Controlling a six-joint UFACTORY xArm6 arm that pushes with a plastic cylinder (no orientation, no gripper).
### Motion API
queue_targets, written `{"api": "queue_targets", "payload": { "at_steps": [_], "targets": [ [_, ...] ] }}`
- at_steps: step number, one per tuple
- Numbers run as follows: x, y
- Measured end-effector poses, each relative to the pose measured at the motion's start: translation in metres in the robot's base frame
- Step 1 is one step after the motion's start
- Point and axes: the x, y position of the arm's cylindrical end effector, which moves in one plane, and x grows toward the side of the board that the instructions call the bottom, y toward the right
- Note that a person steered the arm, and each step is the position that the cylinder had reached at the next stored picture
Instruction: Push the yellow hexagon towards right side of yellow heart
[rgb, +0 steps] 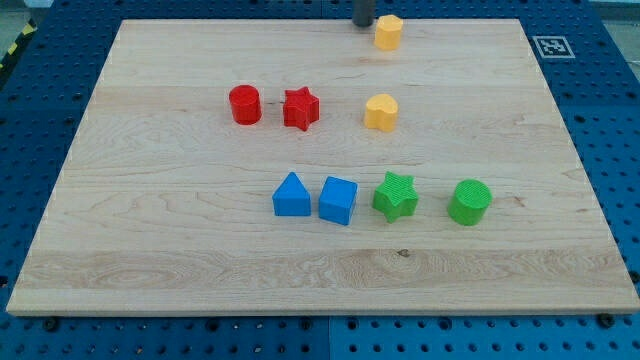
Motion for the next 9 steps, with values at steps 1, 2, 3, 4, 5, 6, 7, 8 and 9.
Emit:
{"api": "queue_targets", "payload": {
  "at_steps": [1,2,3,4,5,6,7,8,9],
  "targets": [
    [0.002,0.007],
    [0.01,0.007],
    [0.035,0.015],
    [0.07,0.015],
    [0.107,0.027],
    [0.135,0.063],
    [0.125,0.073],
    [0.118,0.091],
    [0.123,0.125]
  ]
}}
